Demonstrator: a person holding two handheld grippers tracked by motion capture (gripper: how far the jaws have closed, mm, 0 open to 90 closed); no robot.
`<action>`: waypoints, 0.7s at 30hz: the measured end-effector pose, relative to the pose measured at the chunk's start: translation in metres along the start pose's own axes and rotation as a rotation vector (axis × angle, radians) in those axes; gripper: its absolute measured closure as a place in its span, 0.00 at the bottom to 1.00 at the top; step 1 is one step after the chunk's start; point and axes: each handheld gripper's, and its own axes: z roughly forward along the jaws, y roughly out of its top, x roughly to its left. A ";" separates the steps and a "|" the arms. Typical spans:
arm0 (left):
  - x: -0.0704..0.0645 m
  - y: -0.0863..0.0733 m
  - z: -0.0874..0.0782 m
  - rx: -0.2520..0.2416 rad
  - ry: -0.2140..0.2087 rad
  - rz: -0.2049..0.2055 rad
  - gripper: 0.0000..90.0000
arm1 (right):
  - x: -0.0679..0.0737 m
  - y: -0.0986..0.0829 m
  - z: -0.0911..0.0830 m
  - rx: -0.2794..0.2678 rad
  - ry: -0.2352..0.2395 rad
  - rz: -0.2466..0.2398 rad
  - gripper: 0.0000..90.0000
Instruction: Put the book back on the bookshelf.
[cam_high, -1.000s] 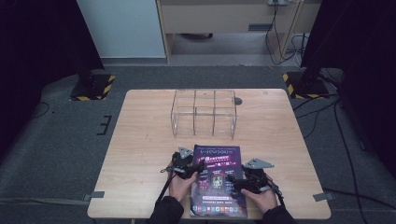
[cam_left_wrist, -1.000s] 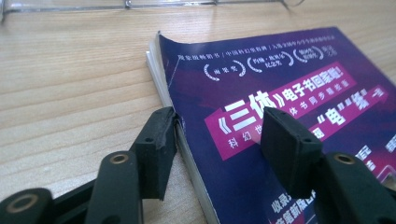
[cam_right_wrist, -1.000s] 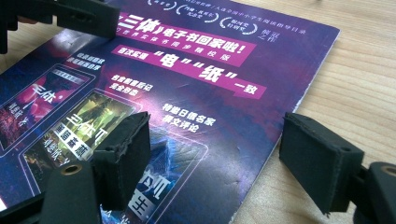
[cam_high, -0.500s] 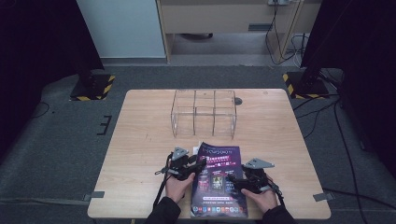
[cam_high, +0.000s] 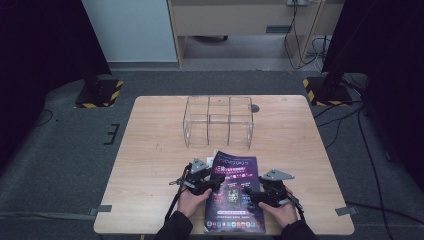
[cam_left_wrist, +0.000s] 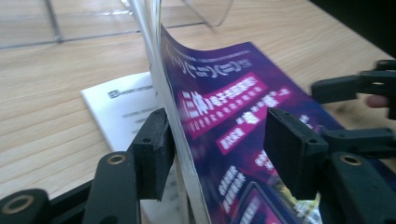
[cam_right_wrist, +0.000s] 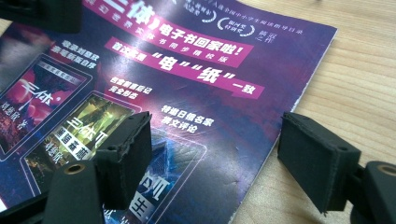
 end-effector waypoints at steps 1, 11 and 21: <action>0.000 0.000 0.000 0.000 0.000 0.000 0.47 | 0.000 0.000 0.000 0.000 0.000 0.000 0.29; 0.001 -0.004 0.004 0.038 0.020 -0.002 0.48 | 0.000 0.000 0.000 0.001 0.003 0.001 0.29; -0.003 -0.002 0.005 0.043 0.025 0.020 0.49 | 0.000 0.000 0.000 0.002 0.005 -0.001 0.29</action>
